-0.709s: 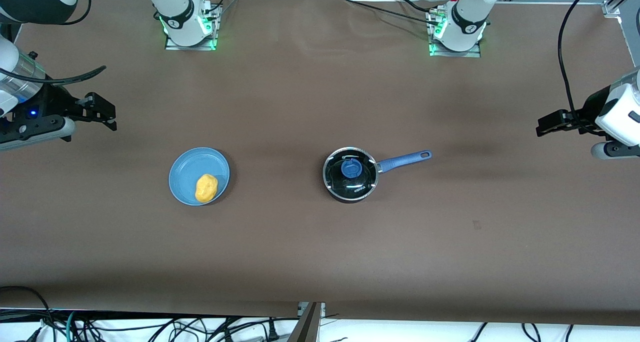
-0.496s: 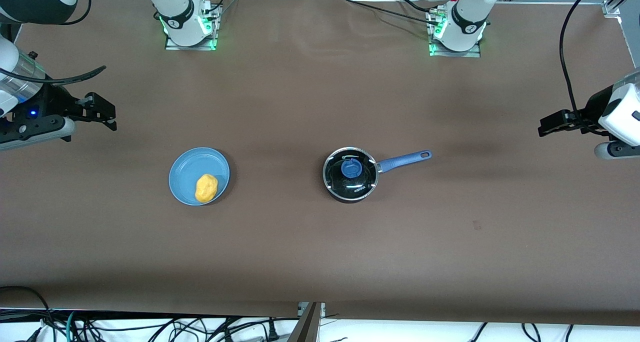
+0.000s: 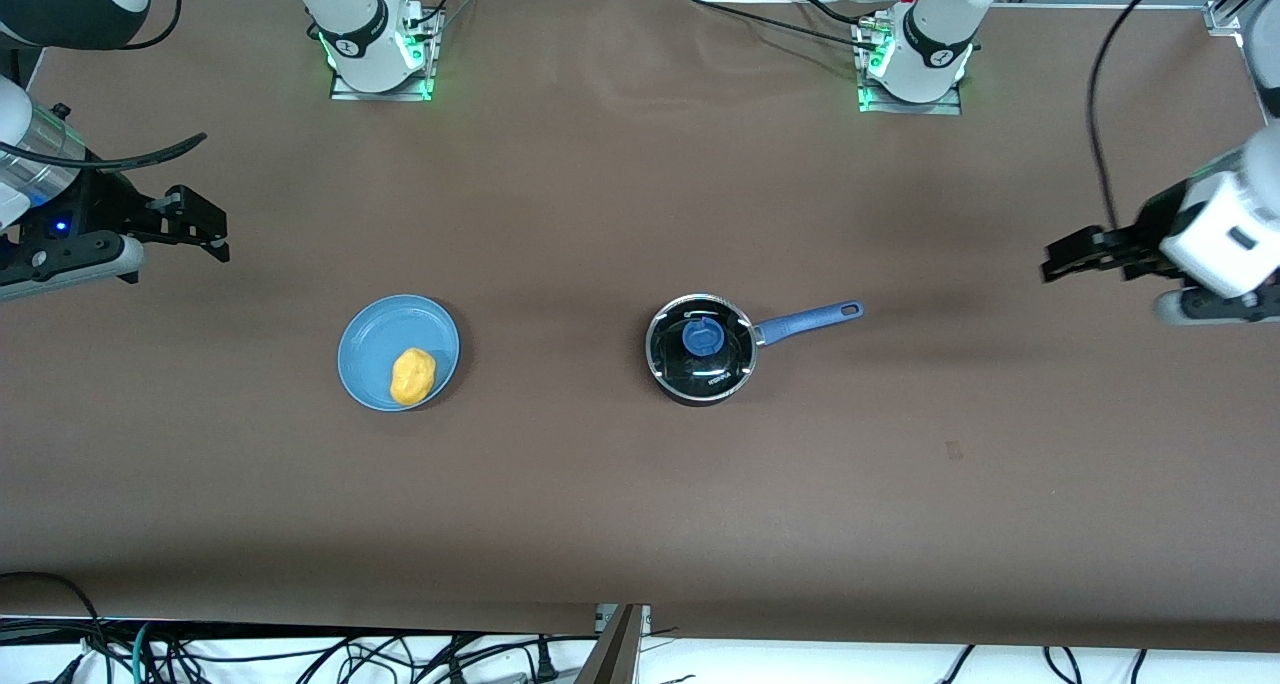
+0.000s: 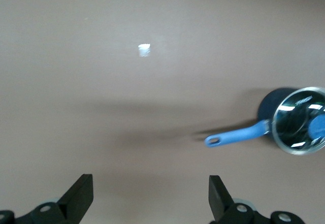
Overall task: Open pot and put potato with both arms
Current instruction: 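Reach the left gripper toward the blue knob of the pot lid, then lower the left gripper and grasp the blue lid knob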
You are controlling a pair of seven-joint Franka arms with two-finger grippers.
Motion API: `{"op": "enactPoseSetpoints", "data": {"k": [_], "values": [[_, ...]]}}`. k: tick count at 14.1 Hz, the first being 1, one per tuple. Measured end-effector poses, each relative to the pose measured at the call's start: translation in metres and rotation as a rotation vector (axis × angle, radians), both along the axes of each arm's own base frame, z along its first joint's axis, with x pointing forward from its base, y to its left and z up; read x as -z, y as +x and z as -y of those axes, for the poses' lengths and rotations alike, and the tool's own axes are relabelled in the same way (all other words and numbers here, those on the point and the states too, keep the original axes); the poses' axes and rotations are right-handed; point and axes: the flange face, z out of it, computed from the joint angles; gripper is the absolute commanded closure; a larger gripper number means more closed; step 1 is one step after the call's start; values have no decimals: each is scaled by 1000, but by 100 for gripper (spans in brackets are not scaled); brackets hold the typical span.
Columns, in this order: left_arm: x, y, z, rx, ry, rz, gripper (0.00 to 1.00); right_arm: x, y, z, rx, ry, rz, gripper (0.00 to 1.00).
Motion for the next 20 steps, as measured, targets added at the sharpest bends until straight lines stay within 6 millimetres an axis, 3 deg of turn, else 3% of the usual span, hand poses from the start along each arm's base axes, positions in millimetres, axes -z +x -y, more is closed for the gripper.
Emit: {"op": "enactPoseSetpoints", "data": {"k": [5, 10, 13, 20], "values": [[66, 11, 158, -172, -32, 18, 0, 1, 1, 5, 10, 0, -1, 0], [163, 2, 279, -272, 15, 34, 0, 3, 2, 6, 12, -1, -5, 0], [191, -1, 317, -288, 13, 43, 0, 4, 2, 6, 12, -1, -6, 0], [228, -18, 357, -311, 60, 67, 0, 4, 2, 9, 17, -2, -7, 0]]}}
